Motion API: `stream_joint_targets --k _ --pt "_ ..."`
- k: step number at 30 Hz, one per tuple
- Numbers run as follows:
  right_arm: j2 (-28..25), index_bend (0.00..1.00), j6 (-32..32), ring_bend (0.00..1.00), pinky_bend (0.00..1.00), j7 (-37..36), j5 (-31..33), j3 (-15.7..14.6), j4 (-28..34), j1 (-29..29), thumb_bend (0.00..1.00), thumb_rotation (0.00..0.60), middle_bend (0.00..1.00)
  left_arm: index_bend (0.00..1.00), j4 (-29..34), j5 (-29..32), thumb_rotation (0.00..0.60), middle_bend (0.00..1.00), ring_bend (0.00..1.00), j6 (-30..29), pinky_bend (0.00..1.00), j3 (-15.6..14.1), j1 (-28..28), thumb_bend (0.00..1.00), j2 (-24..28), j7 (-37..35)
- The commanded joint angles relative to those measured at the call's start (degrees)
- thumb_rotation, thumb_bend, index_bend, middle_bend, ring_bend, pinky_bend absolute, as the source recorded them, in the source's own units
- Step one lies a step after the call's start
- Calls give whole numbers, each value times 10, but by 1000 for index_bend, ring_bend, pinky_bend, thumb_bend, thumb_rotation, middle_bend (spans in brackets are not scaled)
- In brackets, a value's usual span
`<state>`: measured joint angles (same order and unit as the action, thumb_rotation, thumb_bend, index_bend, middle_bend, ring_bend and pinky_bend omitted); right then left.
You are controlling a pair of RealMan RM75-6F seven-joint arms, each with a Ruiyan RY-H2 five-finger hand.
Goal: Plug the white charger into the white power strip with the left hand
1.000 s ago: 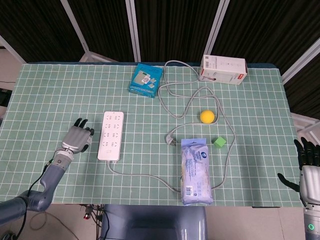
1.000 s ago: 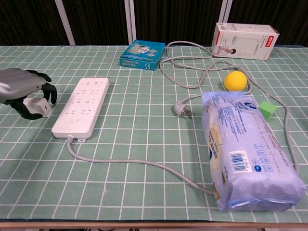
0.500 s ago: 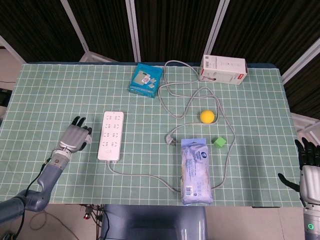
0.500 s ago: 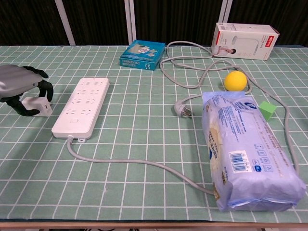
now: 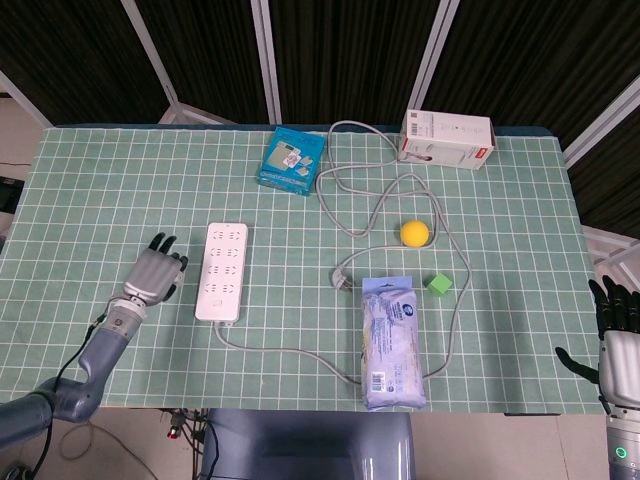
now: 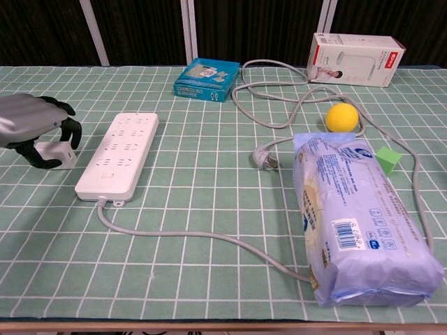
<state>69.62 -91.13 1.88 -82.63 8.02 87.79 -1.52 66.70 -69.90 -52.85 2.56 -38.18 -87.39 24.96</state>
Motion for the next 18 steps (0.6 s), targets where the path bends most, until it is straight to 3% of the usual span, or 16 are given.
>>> stream_joint_targets --k 1,12,15,18 --pt "0 0 -1 0 0 -1 0 0 1 0 130 600 0 497 1 -2 600 517 119 -2 123 1 0 384 -1 0" --pt "1 0 -1 0 0 -2 1 1 2 1 130 600 0 521 3 -29 600 563 166 -38 154 6 17 439 3 -54" --pt "2 0 -2 0 0 0 2 2 2 1 130 600 0 532 7 -47 600 572 177 -56 154 7 27 440 11 -103" --pt "4 0 -3 0 0 1 1 2 2 1 129 600 0 544 -2 -87 600 580 177 -106 154 8 47 440 10 -212"
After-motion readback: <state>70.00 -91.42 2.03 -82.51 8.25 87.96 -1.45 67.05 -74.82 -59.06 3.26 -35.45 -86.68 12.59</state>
